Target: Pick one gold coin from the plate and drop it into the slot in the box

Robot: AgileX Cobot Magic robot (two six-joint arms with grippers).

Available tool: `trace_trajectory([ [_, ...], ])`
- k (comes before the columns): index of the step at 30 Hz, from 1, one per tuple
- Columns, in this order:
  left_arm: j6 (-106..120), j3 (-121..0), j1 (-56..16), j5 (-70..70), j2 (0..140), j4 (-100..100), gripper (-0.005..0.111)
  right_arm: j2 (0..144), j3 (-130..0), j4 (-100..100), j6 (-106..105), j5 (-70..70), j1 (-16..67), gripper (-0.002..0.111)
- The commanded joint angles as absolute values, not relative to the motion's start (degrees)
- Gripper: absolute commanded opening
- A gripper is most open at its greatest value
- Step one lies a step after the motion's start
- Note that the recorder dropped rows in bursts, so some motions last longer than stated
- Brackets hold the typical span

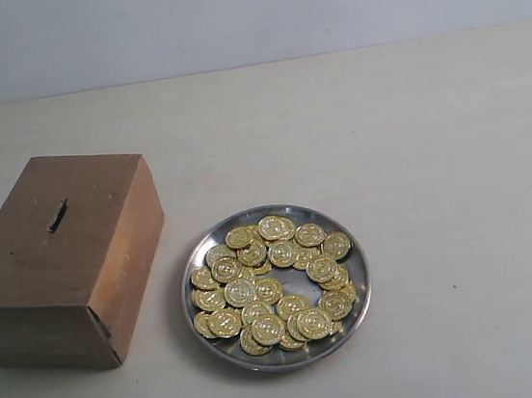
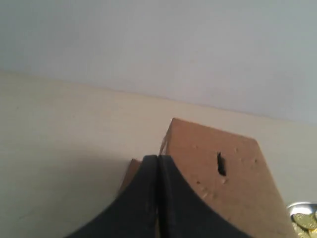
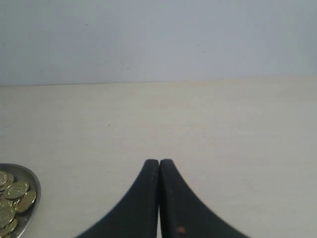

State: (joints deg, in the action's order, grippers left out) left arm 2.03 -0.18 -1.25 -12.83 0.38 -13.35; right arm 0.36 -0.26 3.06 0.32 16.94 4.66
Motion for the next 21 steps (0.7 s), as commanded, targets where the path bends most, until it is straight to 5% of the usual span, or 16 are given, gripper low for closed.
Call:
trace_trajectory([
  [1,1.5,0.0,-0.1,-19.4,0.0,-11.2,0.001,0.0,0.0,3.0,0.0,16.6,4.7,0.000],
  [21,0.8,0.0,-4.7,-21.8,0.0,-10.7,0.001,0.0,0.0,3.1,0.0,16.6,4.7,0.000],
])
